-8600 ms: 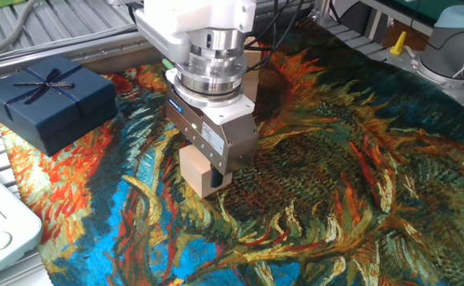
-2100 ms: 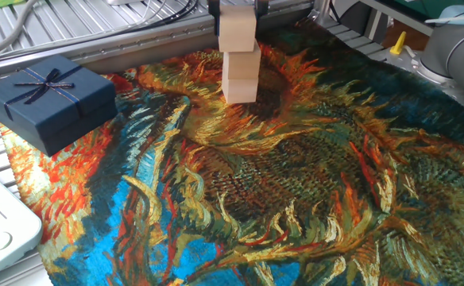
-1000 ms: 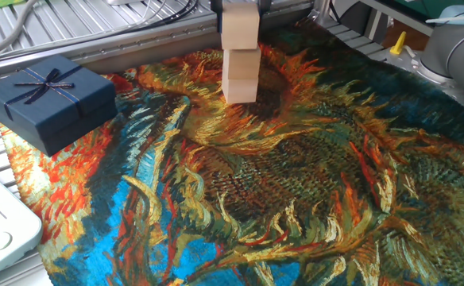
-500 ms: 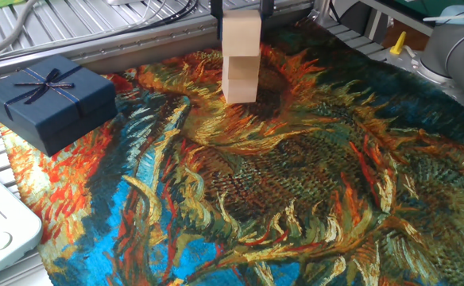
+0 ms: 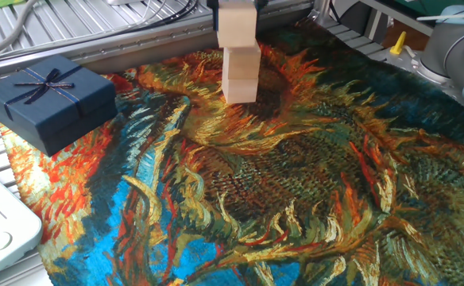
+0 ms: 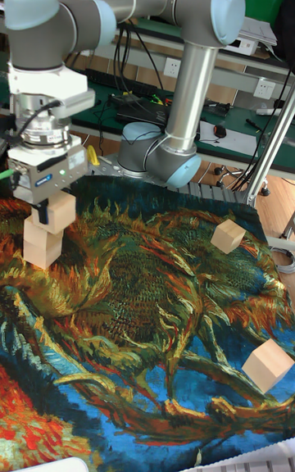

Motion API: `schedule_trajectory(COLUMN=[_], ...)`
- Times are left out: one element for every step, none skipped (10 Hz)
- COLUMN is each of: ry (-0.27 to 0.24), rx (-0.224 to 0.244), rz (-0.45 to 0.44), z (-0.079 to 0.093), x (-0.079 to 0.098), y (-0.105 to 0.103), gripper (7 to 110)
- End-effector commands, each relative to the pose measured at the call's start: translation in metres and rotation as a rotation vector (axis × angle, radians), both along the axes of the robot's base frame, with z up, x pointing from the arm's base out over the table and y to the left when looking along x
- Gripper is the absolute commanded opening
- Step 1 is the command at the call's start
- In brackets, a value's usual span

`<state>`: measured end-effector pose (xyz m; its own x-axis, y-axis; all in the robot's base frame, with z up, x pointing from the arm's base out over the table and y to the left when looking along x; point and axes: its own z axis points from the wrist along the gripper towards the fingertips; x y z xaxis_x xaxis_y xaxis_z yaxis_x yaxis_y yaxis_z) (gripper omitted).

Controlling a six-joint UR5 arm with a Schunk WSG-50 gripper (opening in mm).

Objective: Stack the blocks in a vertical line of five

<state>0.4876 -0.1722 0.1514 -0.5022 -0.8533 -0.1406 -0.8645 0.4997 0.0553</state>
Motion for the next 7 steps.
schedule_trajectory(ry=[0.067, 0.082, 0.083, 0.08, 0.081, 0.081, 0.078], rx=[-0.005, -0.053, -0.056, -0.053, -0.042, -0.048, -0.046], rz=[-0.026, -0.04, -0.039, -0.037, -0.043, -0.046, -0.045], z=[0.009, 0.006, 0.002, -0.001, -0.004, -0.007, -0.008], x=[-0.015, -0.018, -0.017, -0.016, -0.016, -0.017, -0.016], y=[-0.024, -0.036, -0.037, -0.035, -0.028, -0.025, -0.023], gripper=[22, 22, 22, 22, 22, 22, 22])
